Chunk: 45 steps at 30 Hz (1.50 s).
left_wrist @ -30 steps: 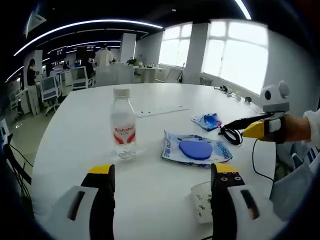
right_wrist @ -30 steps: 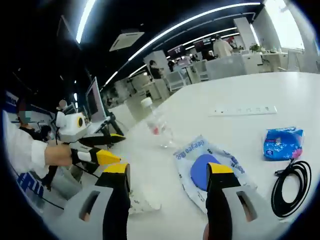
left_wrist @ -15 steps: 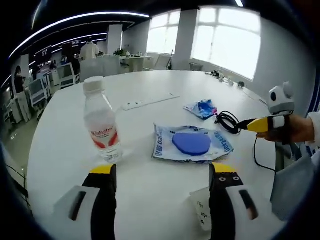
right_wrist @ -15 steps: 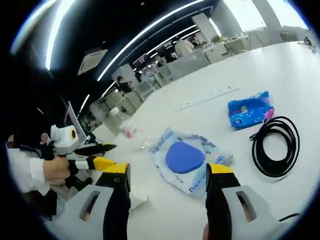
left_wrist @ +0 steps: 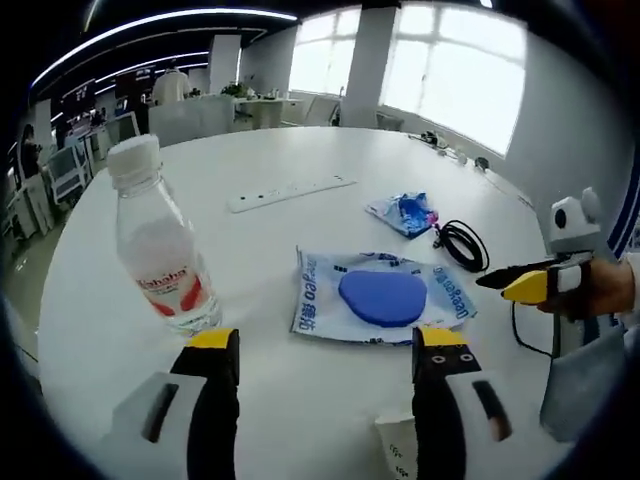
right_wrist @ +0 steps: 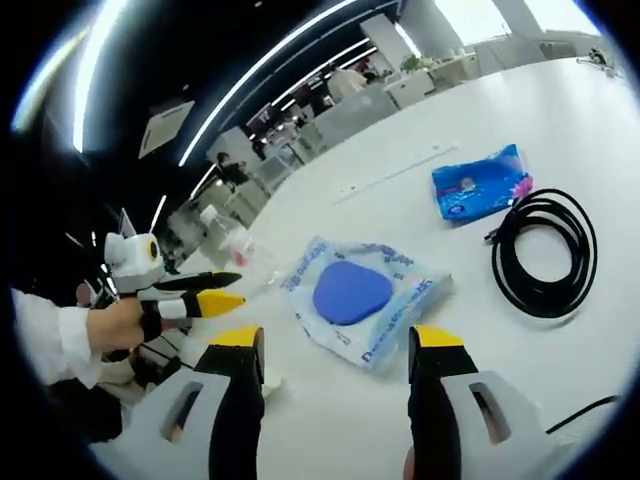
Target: Arrange the tabletop items into an orderly group along one side of the table until the central work area is clear of visible clutter.
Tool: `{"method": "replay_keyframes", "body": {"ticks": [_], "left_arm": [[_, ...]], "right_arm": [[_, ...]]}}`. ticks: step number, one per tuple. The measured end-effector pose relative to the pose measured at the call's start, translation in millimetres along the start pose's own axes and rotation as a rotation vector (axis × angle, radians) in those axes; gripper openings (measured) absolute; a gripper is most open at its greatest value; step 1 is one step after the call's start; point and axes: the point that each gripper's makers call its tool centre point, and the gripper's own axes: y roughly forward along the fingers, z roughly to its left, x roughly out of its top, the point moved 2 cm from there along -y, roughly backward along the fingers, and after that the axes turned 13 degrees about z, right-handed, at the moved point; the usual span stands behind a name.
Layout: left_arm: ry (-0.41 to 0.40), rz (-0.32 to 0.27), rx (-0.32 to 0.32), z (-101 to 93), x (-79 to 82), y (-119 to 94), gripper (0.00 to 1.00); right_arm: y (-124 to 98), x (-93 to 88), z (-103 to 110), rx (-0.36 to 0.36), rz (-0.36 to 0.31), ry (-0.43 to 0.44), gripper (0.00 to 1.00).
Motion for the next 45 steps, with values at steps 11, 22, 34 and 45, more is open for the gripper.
{"method": "replay_keyframes", "body": {"ticks": [11,22,34,45], "left_arm": [[0.003,0.082,0.02,-1.3,0.4,31.2,0.62],[-0.023,0.116,0.029,2.4,-1.2,46.3,0.51],[-0.084,0.121,0.033,5.1,-6.3,52.2,0.32],[-0.071,0.165,0.093,12.9,-12.7,57.5,0.12]], "right_arm": [[12.6,-13.3,-13.8,-0.019,0.037,0.083,0.51],[29.0,-22.3,-18.1,-0.018,0.078,0.133,0.44],[33.0,-21.1,-21.3,-0.018,0.077,0.131,0.27],[35.6,-23.7,-28.7,-0.036,0.091,0.138,0.07]]}}
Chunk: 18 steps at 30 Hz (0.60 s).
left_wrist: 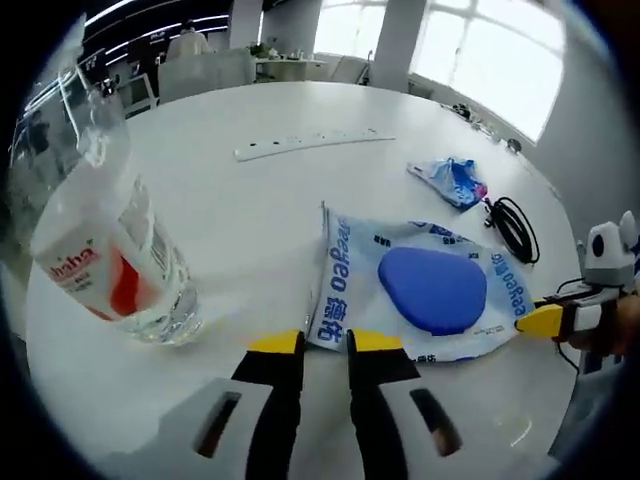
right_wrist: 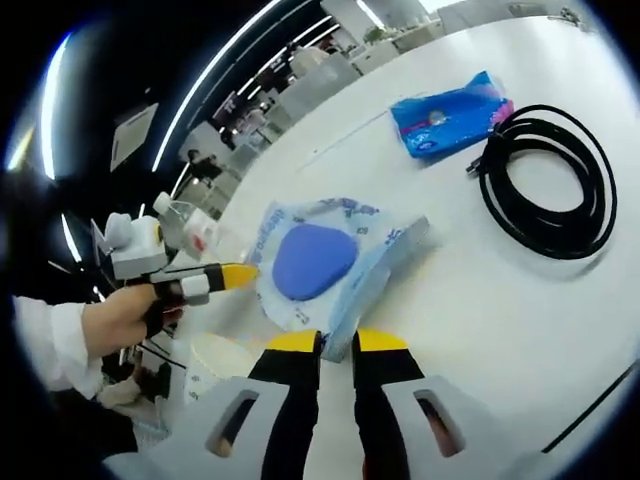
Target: Arrange the tabletop items into an orderly group along one side of the table until the central work area is clear of visible clutter.
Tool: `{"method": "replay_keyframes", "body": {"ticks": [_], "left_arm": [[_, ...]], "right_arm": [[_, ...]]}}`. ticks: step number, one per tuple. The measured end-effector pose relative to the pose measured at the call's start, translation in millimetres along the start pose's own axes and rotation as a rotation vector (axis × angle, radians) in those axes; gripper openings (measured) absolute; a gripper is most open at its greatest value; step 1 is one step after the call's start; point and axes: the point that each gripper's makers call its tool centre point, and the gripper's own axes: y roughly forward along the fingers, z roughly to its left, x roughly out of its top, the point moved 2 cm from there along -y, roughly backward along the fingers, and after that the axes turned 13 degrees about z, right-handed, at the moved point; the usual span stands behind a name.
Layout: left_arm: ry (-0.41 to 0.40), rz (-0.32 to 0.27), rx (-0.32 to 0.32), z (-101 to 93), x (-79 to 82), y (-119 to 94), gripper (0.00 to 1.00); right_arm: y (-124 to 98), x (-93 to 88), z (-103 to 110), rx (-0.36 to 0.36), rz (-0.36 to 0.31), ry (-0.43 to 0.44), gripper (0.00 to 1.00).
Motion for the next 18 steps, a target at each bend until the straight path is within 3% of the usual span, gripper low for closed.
{"method": "replay_keyframes", "body": {"ticks": [4,8,12,18], "left_arm": [[0.027,-0.03,0.03,3.4,1.0,-5.0,0.0],[0.038,-0.062,0.026,4.7,2.1,-11.1,0.0],[-0.046,-0.096,0.01,5.7,-1.9,-17.5,0.0],[-0.038,-0.139,0.0,0.2,-2.7,-28.0,0.0]], "right_arm": [[0.4,3.9,1.9,-0.024,0.0,-0.043,0.04],[-3.1,17.5,3.1,-0.031,-0.03,-0.056,0.02],[-6.7,35.0,4.5,-0.044,-0.056,-0.105,0.0],[-10.2,55.9,3.2,-0.065,-0.075,-0.156,0.0]]}}
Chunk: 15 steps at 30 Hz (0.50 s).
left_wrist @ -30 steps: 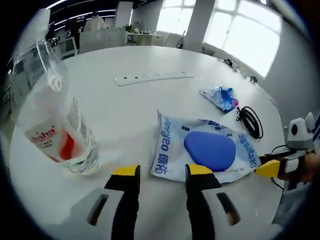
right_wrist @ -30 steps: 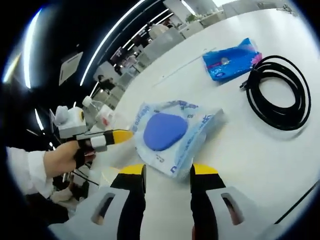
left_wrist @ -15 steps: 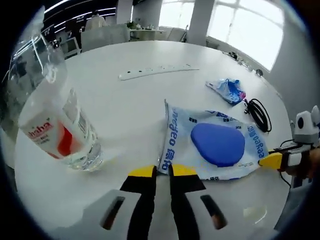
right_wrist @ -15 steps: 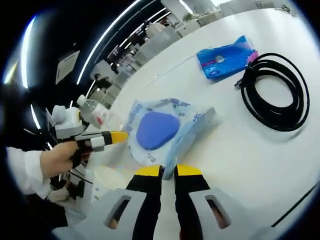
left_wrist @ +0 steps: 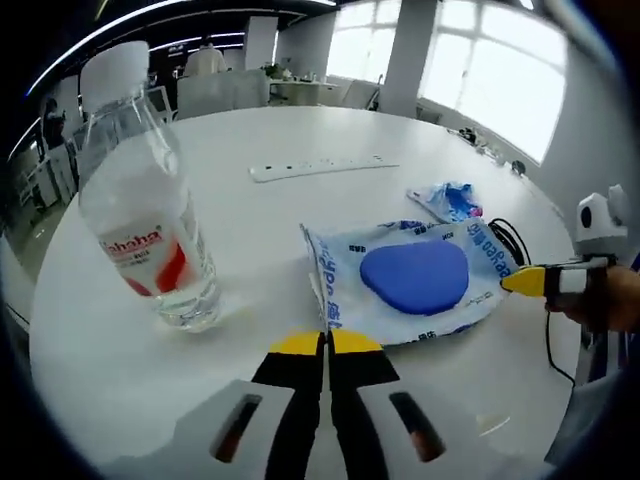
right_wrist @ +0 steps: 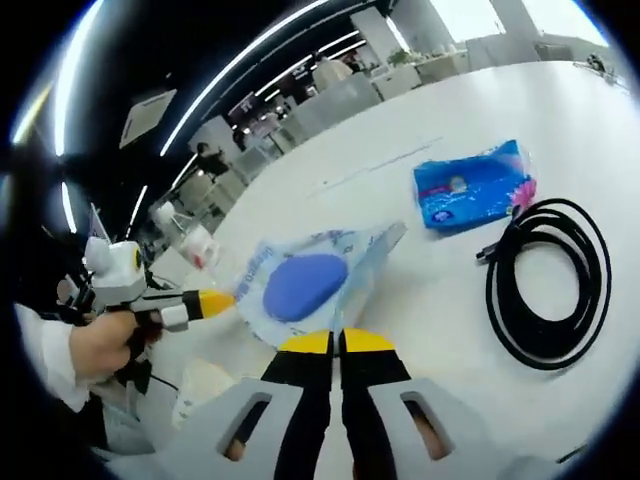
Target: Arrange the tabletop items into an orderly group along one side of the table until the central work area is clear of visible clutter.
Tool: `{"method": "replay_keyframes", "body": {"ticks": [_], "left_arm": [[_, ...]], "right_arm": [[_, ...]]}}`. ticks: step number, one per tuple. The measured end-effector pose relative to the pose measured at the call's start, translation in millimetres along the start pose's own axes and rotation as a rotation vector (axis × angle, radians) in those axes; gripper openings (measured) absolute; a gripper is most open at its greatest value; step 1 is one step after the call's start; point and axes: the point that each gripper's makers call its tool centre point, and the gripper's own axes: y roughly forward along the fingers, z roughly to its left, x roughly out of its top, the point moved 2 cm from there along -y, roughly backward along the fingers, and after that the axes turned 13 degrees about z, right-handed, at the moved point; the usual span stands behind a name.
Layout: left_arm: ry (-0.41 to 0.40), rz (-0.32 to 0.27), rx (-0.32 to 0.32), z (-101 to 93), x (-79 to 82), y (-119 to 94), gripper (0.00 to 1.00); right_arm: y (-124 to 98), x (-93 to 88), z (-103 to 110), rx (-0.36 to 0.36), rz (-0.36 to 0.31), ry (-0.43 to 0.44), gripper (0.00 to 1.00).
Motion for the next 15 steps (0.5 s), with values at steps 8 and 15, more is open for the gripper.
{"method": "replay_keyframes", "body": {"ticks": [8,15], "left_arm": [[0.019,-0.052,-0.004,-7.5,12.7,-10.8,0.0],[0.023,-0.057,-0.017,-11.6,19.9,-6.8,0.0]], "right_arm": [[-0.6,26.4,-4.8,-0.029,-0.023,-0.07,0.0],[1.1,53.8,-12.2,-0.048,-0.041,-0.106,0.0]]}}
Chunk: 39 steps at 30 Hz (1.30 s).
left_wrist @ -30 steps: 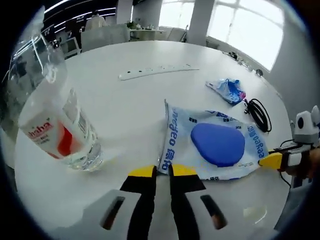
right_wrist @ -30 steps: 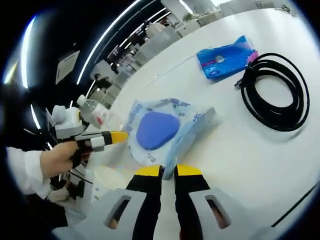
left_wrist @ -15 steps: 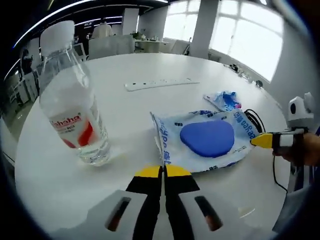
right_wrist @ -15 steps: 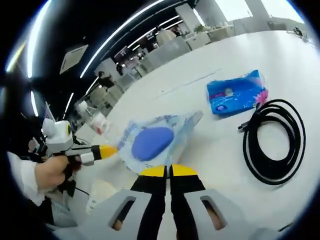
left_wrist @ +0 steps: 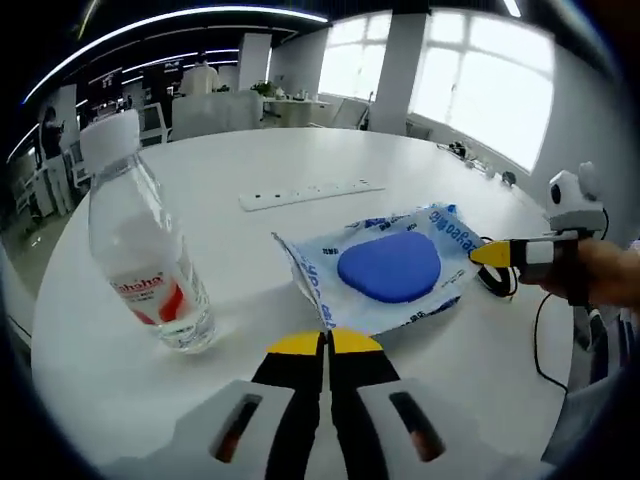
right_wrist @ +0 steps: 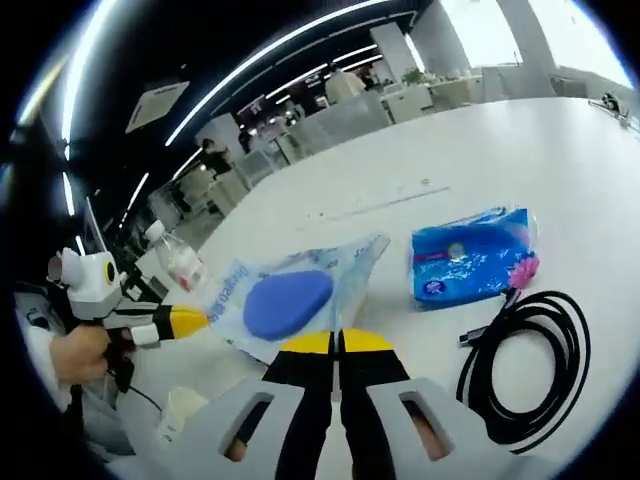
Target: Arrange the tabletop items into an orderly group along one side of the table until the central work area is clear of visible clutter.
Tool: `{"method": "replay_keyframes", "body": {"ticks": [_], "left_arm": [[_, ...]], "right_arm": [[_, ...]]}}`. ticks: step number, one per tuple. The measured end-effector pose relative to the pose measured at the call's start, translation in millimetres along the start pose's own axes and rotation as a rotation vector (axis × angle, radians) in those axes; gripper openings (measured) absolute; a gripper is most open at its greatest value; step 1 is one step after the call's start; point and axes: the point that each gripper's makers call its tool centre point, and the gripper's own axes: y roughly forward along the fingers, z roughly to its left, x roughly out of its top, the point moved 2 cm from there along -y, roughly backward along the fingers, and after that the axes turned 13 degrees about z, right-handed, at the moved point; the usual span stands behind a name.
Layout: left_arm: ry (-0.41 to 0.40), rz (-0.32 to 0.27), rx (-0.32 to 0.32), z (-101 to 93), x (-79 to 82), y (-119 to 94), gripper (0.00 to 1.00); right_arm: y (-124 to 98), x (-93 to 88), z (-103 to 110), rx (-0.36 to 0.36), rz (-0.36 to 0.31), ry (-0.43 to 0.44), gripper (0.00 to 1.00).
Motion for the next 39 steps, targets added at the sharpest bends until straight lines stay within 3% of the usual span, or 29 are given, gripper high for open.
{"method": "replay_keyframes", "body": {"ticks": [11,16,28,39], "left_arm": [[0.014,0.004,0.02,4.8,22.3,17.9,0.0],[0.025,0.019,0.027,9.6,27.0,25.6,0.0],[0.004,0.082,0.034,15.2,12.9,41.1,0.0],[-0.025,0.121,0.021,15.6,4.2,48.9,0.0]], "right_arm": [[17.1,27.3,-11.8,-0.032,0.021,-0.074,0.0],[26.0,29.7,-14.1,-0.039,0.041,-0.091,0.0],[43.1,20.5,-27.1,-0.049,0.09,-0.029,0.0],[51.5,17.8,-36.0,-0.069,0.095,0.024,0.0]]}}
